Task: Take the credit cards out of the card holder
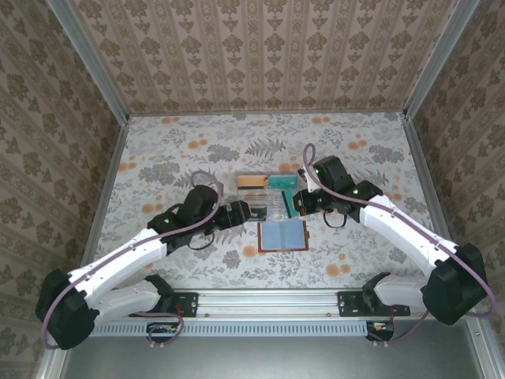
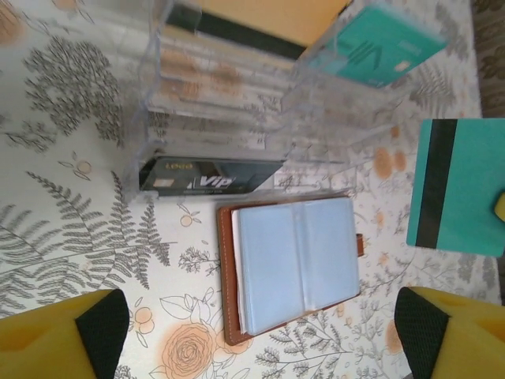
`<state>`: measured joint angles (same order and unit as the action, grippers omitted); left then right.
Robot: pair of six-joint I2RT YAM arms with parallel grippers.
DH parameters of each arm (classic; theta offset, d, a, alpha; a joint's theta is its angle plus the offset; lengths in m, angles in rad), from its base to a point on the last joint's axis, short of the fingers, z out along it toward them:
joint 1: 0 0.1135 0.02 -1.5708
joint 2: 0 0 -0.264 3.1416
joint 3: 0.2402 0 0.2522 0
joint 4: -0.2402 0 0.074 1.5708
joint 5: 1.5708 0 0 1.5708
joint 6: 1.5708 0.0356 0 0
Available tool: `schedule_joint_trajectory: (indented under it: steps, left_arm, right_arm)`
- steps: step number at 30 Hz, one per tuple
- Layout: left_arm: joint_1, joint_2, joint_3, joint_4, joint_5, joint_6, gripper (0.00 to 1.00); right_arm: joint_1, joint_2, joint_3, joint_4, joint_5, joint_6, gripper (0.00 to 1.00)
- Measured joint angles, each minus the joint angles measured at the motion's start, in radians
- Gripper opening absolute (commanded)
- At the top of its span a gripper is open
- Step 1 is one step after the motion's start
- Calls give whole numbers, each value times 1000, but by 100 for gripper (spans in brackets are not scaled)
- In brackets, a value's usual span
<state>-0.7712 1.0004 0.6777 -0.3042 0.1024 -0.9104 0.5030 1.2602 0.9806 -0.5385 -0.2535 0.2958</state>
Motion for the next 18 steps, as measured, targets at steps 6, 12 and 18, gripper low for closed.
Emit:
schedule_joint_trajectory:
  steps: [6, 12, 18]
  left_arm:
    - [117, -86, 48, -83, 61, 51, 100]
    - [192, -113, 94, -169, 132, 103, 100]
    - [246, -113, 117, -215, 211, 148, 100]
  right_arm:
    - [34, 74, 149, -80, 84, -241, 0]
    - [127, 140, 246, -125, 196, -540, 0]
    - [194, 257, 317, -138, 338, -811, 0]
